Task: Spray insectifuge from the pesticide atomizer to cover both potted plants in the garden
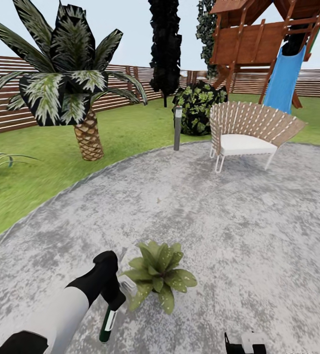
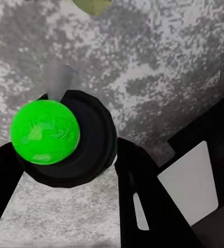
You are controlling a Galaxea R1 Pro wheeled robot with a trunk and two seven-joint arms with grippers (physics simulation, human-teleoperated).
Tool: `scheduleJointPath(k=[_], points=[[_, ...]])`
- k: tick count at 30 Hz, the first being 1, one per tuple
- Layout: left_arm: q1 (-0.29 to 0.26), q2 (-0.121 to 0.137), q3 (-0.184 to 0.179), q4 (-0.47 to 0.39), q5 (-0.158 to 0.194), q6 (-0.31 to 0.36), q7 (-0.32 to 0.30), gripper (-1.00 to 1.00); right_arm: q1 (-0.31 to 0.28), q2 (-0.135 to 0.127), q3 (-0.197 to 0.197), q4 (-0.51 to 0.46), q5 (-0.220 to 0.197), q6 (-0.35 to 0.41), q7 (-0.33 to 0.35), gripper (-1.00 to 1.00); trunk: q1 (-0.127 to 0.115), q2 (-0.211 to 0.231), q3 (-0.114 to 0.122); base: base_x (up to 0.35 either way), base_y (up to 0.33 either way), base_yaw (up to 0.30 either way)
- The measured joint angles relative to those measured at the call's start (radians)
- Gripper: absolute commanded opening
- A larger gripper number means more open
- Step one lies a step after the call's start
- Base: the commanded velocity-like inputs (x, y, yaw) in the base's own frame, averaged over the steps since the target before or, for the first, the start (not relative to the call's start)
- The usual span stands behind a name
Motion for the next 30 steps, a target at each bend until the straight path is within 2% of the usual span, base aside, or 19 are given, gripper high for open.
scheduleJointPath(k=[15, 22, 27, 30], points=[[-0.005, -0.001, -0.01, 0.0, 0.0, 0.006, 0.005, -1.0, 0.0, 0.0, -0.001, 0.001, -0.001, 0.0, 0.0, 1.0, 0.0, 0.0, 0.0, -0.037, 0.291, -0.267], [-0.013, -0.001, -0.011, -0.002, 0.0, 0.005, 0.005, -1.0, 0.0, 0.0, -0.001, 0.001, -0.001, 0.0, 0.0, 1.0, 0.0, 0.0, 0.0, 0.011, 0.038, -0.092], [-0.076, -0.003, -0.009, -0.002, 0.007, 0.008, 0.001, -1.0, 0.0, 0.0, -0.001, 0.001, 0.0, 0.0, 0.0, 1.0, 0.0, 0.0, 0.0, 0.0, 0.0, -0.245], [-0.098, -0.017, -0.01, -0.001, 0.004, 0.01, 0.0, -1.0, 0.0, 0.0, -0.001, 0.001, 0.0, 0.0, 0.0, 1.0, 0.0, 0.0, 0.0, 0.0, 0.0, -0.265]])
